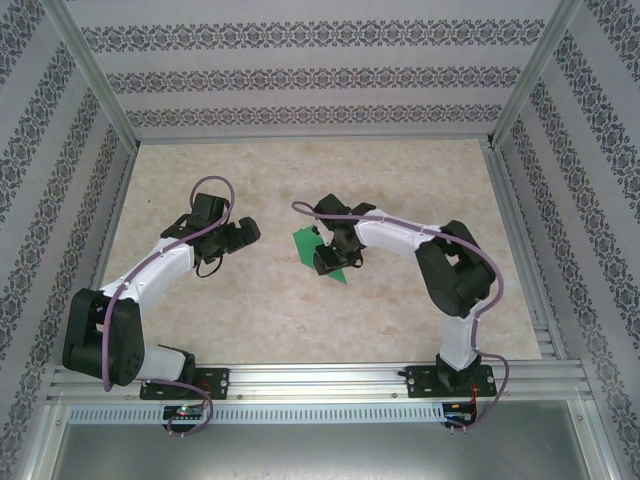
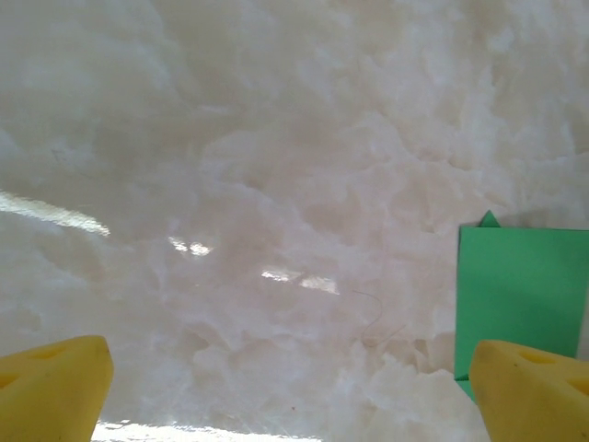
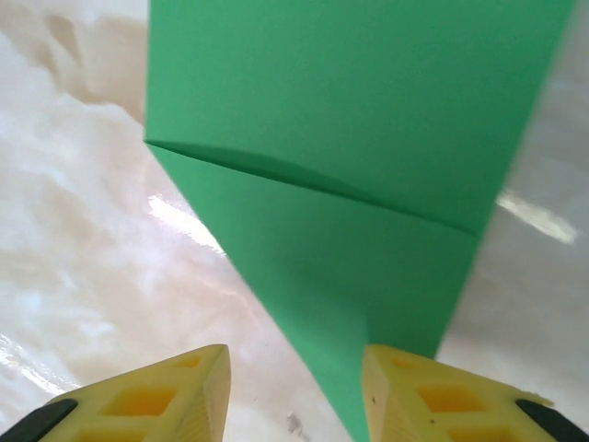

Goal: Fold a paper plane with a square sheet of paper (pick it up from the middle)
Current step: Rotate the paper at the center of the table.

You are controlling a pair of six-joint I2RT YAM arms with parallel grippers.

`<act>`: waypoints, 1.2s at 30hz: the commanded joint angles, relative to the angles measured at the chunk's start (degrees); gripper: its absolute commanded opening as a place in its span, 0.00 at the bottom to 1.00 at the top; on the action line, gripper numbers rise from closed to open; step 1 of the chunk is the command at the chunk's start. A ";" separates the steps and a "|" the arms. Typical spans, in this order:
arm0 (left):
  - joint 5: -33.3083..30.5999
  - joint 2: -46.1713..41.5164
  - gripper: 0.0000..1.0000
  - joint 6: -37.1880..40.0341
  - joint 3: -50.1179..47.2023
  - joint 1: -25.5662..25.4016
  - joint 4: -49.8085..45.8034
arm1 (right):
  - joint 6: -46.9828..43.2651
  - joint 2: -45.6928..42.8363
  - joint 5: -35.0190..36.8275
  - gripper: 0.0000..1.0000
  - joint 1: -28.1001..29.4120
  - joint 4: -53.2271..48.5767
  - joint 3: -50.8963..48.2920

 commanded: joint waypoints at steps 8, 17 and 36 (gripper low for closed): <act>9.62 -0.88 1.00 -1.65 -3.37 0.55 10.19 | 34.11 -10.43 15.54 0.48 6.43 21.73 -8.85; 13.30 0.11 1.00 -2.47 -4.55 0.58 15.00 | 38.94 -1.72 15.43 0.47 5.76 20.88 -5.54; 21.34 6.50 0.99 -6.56 -5.75 -1.86 22.46 | 41.83 -0.73 14.34 0.46 2.76 30.06 -11.82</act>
